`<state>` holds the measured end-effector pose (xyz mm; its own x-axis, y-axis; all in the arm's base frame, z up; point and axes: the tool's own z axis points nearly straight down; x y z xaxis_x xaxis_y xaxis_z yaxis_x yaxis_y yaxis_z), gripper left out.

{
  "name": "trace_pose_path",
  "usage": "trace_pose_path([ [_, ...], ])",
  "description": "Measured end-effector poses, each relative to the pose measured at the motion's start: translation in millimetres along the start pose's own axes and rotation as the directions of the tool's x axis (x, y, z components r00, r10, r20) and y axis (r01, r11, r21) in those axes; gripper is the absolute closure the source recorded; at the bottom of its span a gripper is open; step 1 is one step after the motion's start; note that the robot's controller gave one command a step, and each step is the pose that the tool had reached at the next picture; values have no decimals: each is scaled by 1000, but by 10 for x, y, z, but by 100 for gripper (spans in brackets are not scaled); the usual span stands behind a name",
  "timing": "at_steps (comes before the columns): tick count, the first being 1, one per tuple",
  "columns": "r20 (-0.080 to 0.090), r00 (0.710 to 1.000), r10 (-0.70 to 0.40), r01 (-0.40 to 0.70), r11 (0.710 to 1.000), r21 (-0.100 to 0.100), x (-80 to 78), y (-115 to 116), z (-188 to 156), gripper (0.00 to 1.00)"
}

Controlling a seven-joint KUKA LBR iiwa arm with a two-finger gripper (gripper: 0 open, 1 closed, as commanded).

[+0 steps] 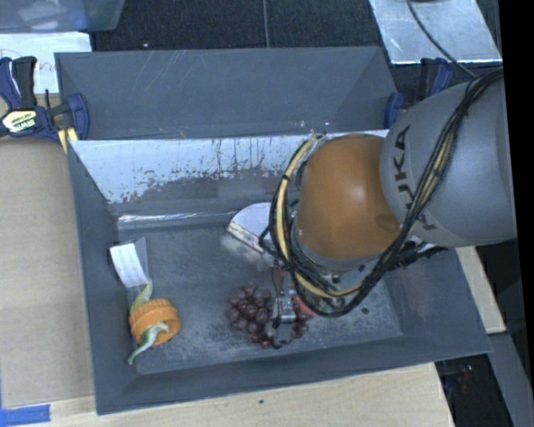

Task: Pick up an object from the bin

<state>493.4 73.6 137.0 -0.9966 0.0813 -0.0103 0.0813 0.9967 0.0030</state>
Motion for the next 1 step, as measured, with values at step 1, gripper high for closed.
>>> trace_pose_path([
  [1,-7,1000,31,-31,1000,2,90,24,63,0],
])
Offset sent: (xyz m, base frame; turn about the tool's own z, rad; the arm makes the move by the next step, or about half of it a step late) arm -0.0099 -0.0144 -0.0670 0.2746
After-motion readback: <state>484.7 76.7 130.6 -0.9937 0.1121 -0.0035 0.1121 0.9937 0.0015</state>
